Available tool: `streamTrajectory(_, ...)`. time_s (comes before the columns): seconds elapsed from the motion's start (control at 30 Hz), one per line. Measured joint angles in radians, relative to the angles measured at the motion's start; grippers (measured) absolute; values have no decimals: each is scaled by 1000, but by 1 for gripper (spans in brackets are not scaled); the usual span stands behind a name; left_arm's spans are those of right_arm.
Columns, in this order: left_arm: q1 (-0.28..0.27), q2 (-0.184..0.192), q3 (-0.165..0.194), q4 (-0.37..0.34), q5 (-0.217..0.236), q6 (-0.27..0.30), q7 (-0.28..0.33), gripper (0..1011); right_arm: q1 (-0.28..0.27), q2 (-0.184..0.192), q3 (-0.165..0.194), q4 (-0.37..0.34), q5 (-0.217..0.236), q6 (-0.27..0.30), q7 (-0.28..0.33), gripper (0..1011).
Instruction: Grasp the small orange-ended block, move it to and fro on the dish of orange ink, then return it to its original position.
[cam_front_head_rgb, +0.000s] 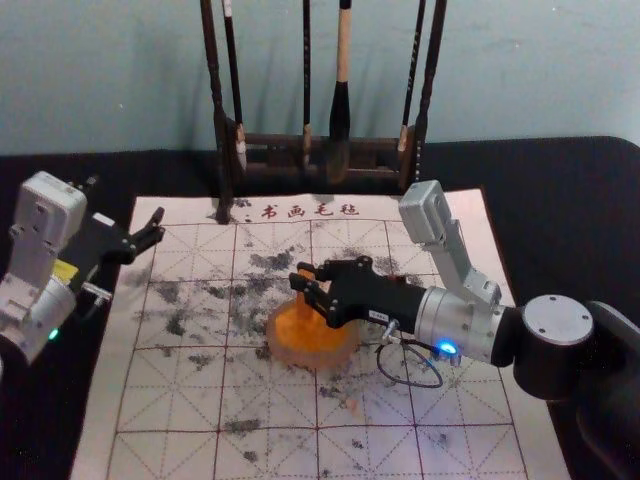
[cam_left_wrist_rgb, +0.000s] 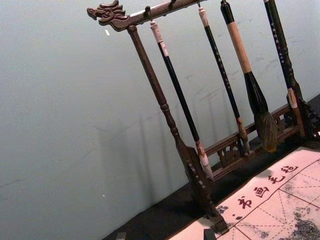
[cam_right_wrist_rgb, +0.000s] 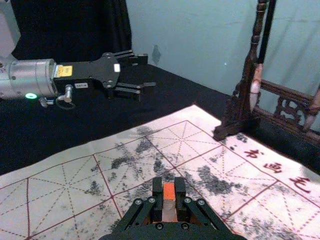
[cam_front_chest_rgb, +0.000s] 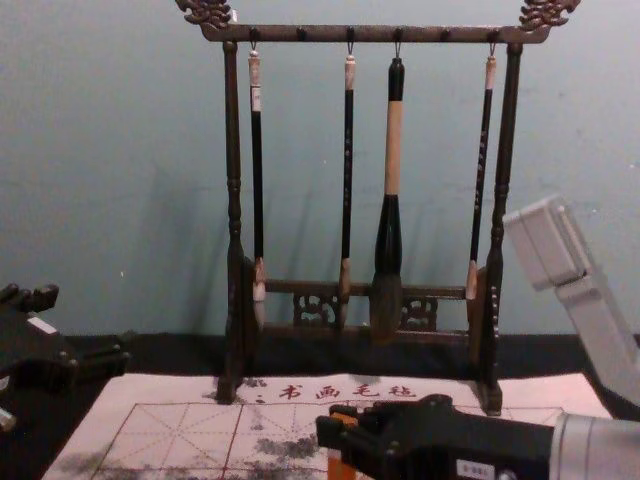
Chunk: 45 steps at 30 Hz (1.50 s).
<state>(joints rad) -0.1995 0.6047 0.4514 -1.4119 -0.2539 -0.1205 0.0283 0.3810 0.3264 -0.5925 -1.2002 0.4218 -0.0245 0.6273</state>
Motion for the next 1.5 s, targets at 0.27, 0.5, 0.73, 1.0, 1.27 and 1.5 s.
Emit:
streamTrajectory(0.27,0,0,0,0,0,0,0,1001,-5,7,12,-5,0,1,-5,129)
streamTrajectory(0.5,0,0,0,0,0,0,0,1001,-9,12,19,-9,0,2,-7,129)
streamTrajectory(0.73,0,0,0,0,0,0,0,1001,-16,19,27,-22,1,3,-9,129)
streamTrajectory(1.0,0,0,0,0,0,0,0,1001,-28,31,33,-39,6,6,-10,129)
streamTrajectory(1.27,0,0,0,0,0,0,0,1001,-42,41,36,-55,11,12,-10,129)
streamTrajectory(1.5,0,0,0,0,0,0,0,1001,-61,55,35,-79,17,21,-7,129)
